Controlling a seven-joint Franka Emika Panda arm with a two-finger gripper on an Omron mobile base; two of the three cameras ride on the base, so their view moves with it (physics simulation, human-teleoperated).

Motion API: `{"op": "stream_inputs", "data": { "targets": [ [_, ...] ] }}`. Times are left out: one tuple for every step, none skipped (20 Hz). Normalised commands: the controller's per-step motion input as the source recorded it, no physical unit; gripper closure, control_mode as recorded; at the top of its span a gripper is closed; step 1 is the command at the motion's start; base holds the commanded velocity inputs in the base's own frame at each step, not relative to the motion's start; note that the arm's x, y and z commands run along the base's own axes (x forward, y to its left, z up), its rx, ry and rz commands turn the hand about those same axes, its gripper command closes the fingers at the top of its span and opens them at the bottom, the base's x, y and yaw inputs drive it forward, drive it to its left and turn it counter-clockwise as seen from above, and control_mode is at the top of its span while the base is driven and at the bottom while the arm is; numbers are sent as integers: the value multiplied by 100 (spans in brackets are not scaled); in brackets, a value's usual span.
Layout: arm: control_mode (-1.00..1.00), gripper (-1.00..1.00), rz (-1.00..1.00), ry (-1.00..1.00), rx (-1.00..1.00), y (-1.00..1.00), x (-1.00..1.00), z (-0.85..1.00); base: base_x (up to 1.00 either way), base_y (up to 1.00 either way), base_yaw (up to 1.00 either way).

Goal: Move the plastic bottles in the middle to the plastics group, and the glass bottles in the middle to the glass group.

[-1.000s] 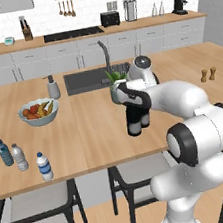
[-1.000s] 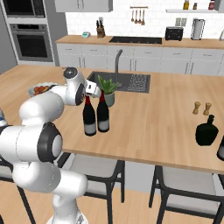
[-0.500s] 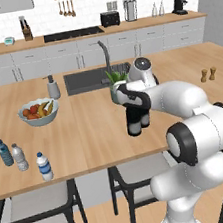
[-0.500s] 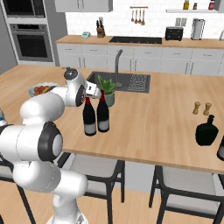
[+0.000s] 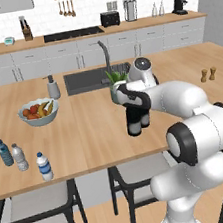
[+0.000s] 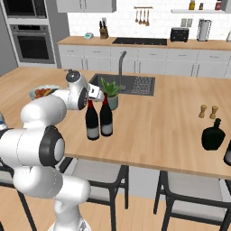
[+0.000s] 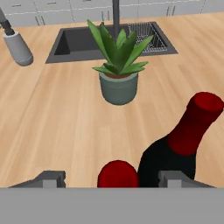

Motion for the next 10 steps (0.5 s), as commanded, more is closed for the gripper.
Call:
{"op": "stream_inputs", "data": {
  "targets": [
    [-100,100,0,0,0,0,0,0,0,0,0],
    [-100,100,0,0,0,0,0,0,0,0,0],
    [-100,100,0,0,0,0,0,0,0,0,0],
    [-100,100,0,0,0,0,0,0,0,0,0],
    [-100,100,0,0,0,0,0,0,0,0,0],
    [-100,100,0,0,0,0,0,0,0,0,0],
    [-100,100,0,0,0,0,0,0,0,0,0],
    [-100,100,0,0,0,0,0,0,0,0,0],
    [-100,100,0,0,0,0,0,0,0,0,0],
    [-100,100,0,0,0,0,0,0,0,0,0]
  ]
}}
